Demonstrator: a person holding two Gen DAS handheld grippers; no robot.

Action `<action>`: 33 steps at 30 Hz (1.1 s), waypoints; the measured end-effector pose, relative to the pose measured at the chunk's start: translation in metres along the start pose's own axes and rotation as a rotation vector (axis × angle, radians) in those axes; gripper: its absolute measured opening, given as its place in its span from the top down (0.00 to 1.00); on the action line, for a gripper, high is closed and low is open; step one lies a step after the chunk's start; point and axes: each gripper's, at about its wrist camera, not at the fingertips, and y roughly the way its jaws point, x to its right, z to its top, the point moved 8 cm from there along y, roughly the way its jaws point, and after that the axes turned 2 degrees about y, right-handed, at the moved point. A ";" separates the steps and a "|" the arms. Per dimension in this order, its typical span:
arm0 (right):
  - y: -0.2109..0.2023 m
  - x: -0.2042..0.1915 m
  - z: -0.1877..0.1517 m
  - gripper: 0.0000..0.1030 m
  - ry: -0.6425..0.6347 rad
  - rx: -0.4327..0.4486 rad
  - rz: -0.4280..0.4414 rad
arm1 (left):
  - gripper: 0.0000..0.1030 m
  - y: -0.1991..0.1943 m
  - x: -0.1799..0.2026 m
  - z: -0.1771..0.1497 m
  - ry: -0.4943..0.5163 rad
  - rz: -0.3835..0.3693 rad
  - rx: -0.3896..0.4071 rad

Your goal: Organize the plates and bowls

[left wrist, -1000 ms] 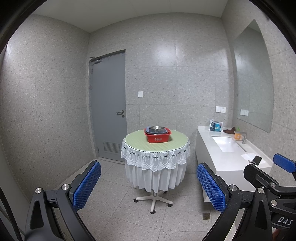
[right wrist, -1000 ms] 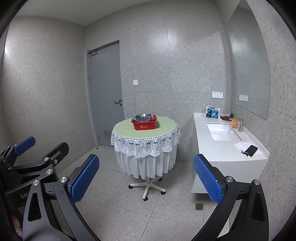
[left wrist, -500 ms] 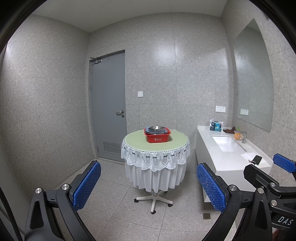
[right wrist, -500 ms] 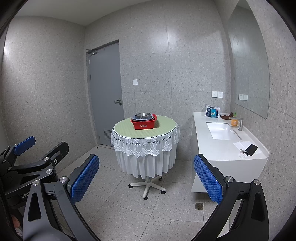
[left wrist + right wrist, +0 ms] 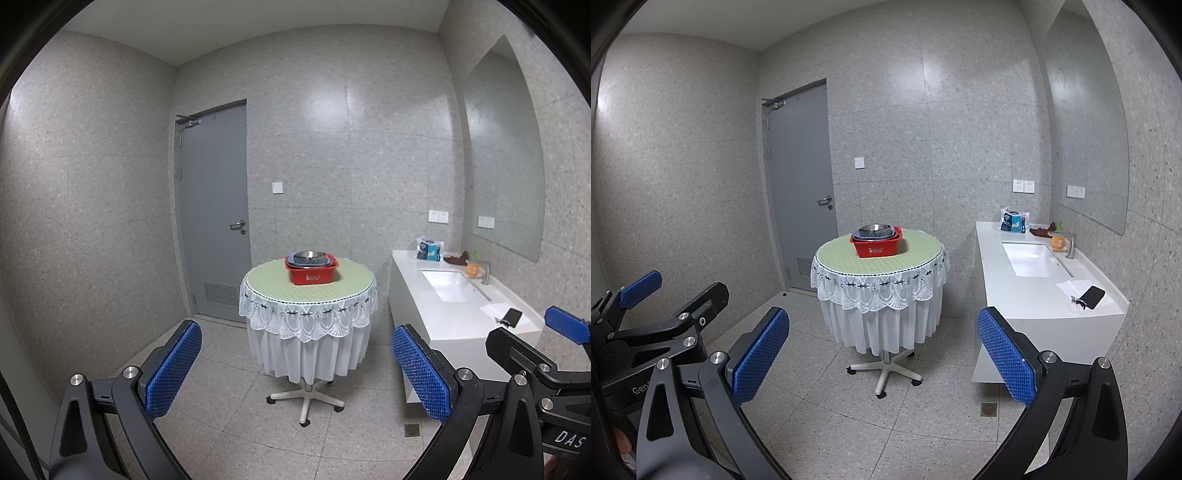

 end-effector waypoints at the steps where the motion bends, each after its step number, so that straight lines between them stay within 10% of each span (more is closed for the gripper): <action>1: 0.001 0.002 0.000 0.00 0.001 -0.001 0.000 | 0.01 0.000 0.000 0.000 0.001 0.000 0.000; 33: 0.049 0.038 0.005 0.00 0.040 -0.035 -0.004 | 0.01 0.069 0.012 0.013 0.035 0.010 -0.024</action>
